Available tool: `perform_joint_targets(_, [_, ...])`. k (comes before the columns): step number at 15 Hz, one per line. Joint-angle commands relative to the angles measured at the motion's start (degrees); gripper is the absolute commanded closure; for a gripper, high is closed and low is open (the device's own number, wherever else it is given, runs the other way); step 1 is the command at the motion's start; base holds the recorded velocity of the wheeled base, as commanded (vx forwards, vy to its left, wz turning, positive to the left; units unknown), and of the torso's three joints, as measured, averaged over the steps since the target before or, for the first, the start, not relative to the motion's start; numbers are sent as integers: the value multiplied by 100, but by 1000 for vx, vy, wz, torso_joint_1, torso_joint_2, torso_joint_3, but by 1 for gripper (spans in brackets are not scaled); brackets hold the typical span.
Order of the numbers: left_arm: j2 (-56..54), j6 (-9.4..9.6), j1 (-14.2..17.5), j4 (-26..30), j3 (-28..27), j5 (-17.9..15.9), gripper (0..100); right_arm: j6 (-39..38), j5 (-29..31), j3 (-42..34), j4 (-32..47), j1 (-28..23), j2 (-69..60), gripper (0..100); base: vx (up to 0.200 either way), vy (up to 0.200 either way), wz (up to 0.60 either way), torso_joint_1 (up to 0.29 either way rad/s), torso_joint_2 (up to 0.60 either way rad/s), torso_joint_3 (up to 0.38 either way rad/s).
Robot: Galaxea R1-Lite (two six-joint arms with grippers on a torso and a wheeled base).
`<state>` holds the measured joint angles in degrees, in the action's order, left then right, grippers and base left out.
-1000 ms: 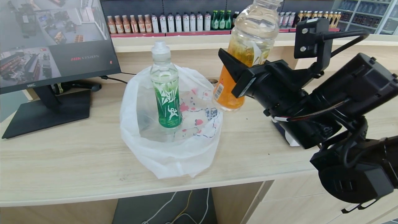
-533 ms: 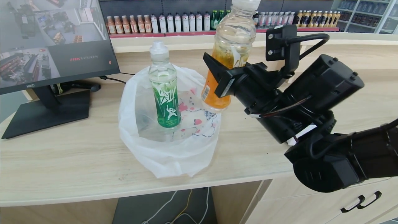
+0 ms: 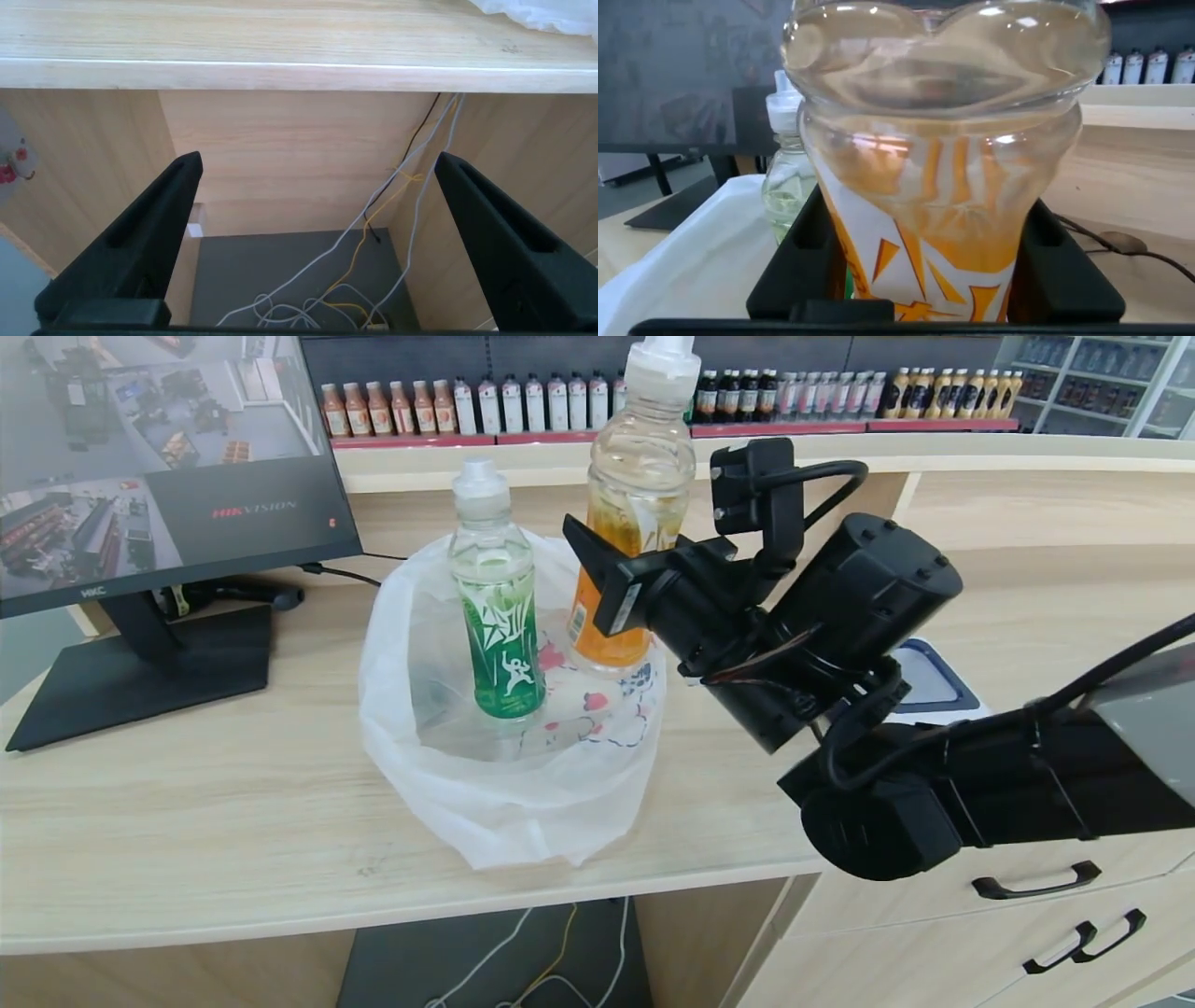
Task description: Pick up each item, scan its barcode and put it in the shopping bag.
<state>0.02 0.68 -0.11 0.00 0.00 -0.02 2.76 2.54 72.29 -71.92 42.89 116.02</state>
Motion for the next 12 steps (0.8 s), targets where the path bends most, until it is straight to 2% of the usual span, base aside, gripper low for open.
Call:
perform_joint_targets(1, [-2,2,2,0,0,2,0,-3,1,294,82,0,281,100,0,0,0,0,0,0])
perform_joint_targets(4, [-2,2,2,0,0,-6,0,6,19,541,451,-61,369,100,0,0,0,0,0,0])
perform_joint_targets(12, [-2,2,2,0,0,-6,0,-3,10,611,451,-211,800,100,0,0,0,0,0,0])
